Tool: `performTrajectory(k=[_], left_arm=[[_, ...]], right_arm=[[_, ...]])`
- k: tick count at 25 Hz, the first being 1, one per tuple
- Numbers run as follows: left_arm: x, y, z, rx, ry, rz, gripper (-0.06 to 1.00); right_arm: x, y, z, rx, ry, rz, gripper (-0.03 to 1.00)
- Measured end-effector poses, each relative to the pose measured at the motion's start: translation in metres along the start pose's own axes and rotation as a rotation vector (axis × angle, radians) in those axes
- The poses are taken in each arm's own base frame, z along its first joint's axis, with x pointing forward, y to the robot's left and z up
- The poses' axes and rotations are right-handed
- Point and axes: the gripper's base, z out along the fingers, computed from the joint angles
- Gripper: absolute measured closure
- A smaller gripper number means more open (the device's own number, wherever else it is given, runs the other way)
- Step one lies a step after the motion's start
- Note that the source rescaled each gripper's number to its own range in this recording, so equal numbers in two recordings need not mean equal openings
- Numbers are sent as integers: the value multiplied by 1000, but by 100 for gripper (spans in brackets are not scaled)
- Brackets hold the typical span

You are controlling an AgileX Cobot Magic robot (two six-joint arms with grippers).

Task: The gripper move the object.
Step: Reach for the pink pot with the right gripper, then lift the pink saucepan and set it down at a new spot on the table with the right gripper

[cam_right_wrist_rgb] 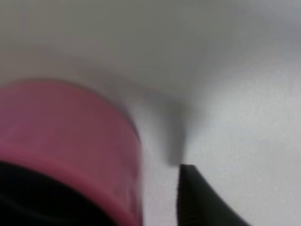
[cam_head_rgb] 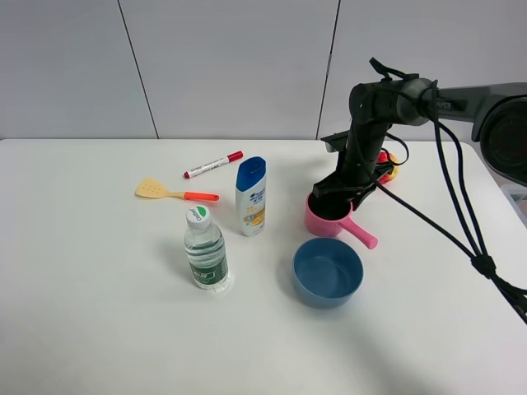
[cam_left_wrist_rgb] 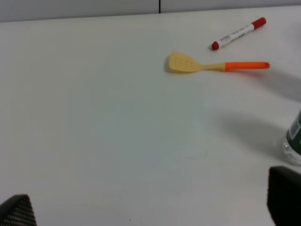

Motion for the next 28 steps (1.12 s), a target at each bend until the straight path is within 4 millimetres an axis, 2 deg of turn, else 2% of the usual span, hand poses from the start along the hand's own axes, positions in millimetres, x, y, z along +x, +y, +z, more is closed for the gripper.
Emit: performTrajectory(k=[2,4,14,18,22,28], left_arm=[[0,0,0,0,0,0,-6],[0,0,0,0,0,0,-6],[0,0,0,0,0,0,-6],[0,0,0,0,0,0,-6],[0,0,0,0,0,0,-6],[0,0,0,0,0,0,-6]], right_arm=[[0,0,0,0,0,0,89],[0,0,0,0,-1,0,94],[-1,4,-1,-43,-13,28,97],[-2,7,-9,-71,-34,37,97],[-1,8,-26,-71,-71,33,97],[5,12,-73,-60,-153,21,97]])
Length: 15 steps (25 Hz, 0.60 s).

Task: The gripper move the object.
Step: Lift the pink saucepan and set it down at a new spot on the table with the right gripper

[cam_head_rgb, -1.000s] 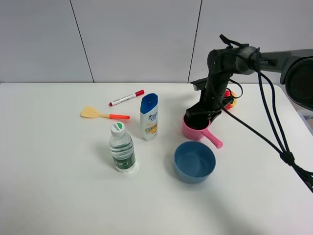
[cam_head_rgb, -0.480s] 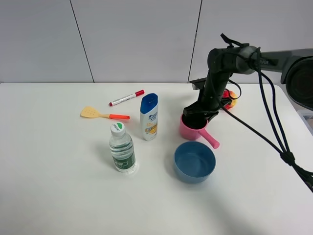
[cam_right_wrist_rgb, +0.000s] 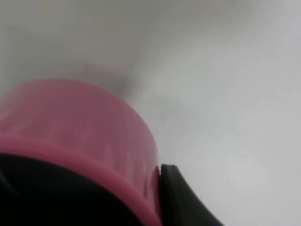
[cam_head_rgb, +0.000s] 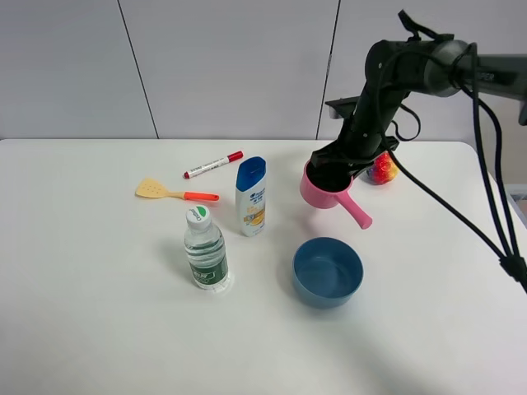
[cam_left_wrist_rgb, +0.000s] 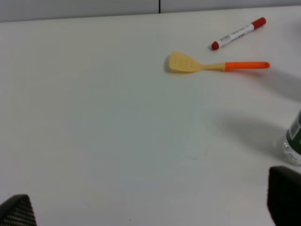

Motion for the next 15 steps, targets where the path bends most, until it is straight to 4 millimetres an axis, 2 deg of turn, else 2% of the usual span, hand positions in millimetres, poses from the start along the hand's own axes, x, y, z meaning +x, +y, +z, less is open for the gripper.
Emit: performTrajectory(k=[9,15], left_arm=[[0,0,0,0,0,0,-6],[0,0,0,0,0,0,-6]], right_arm=[[15,15,-81,-14,-93,-20,97],[28,27,-124,-60,-166,-54,97]])
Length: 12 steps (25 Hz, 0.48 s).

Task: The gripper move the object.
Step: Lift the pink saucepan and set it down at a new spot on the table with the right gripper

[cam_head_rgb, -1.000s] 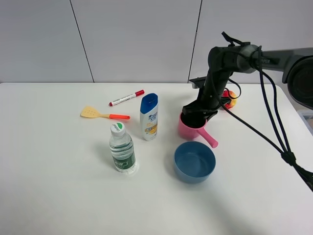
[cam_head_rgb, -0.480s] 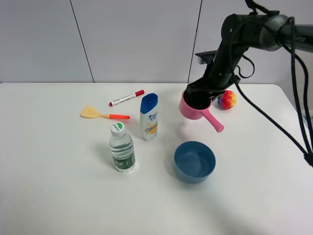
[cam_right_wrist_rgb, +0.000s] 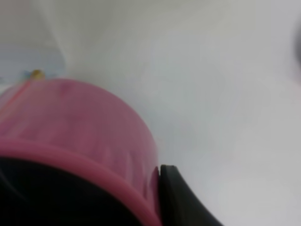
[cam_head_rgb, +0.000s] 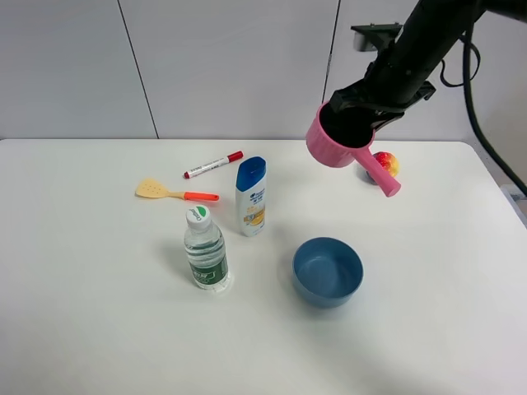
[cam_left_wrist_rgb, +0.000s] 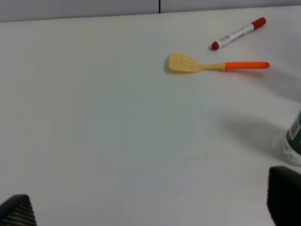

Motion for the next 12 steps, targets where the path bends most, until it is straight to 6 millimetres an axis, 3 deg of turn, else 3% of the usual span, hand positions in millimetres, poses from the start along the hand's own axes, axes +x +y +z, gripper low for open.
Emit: performTrajectory(k=[4,12], left_arm=[[0,0,0,0,0,0,-6],[0,0,0,0,0,0,-6]], right_arm=[[2,5,-20,-2,-47,-12,97],[3,6,-23,0,-53,-17,97]])
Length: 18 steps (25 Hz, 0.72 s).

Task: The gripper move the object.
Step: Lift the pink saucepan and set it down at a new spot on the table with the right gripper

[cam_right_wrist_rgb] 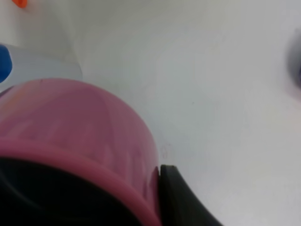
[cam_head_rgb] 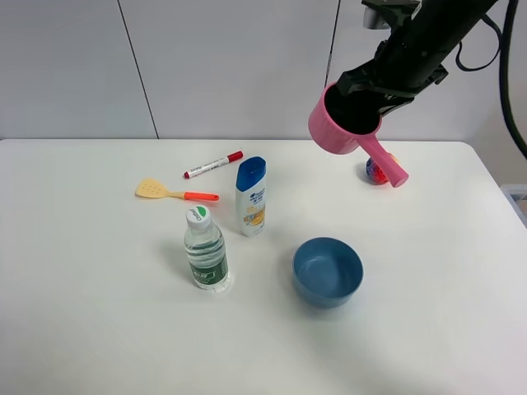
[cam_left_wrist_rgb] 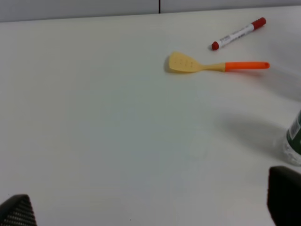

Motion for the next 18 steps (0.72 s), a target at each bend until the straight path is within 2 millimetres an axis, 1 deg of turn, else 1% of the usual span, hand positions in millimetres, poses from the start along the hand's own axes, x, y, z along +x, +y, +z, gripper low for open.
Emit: performTrajectory(k=[5,9,15,18], left_arm=[[0,0,0,0,0,0,-6],[0,0,0,0,0,0,-6],[0,0,0,0,0,0,-6],[0,0,0,0,0,0,-6]], right_arm=[[0,-1,0,15,3,11,97],[-1,-10,-1,106,-10,48,97],[4,-33,-6,370,36,61,97],[8,-53,-13,465,46,116,97]])
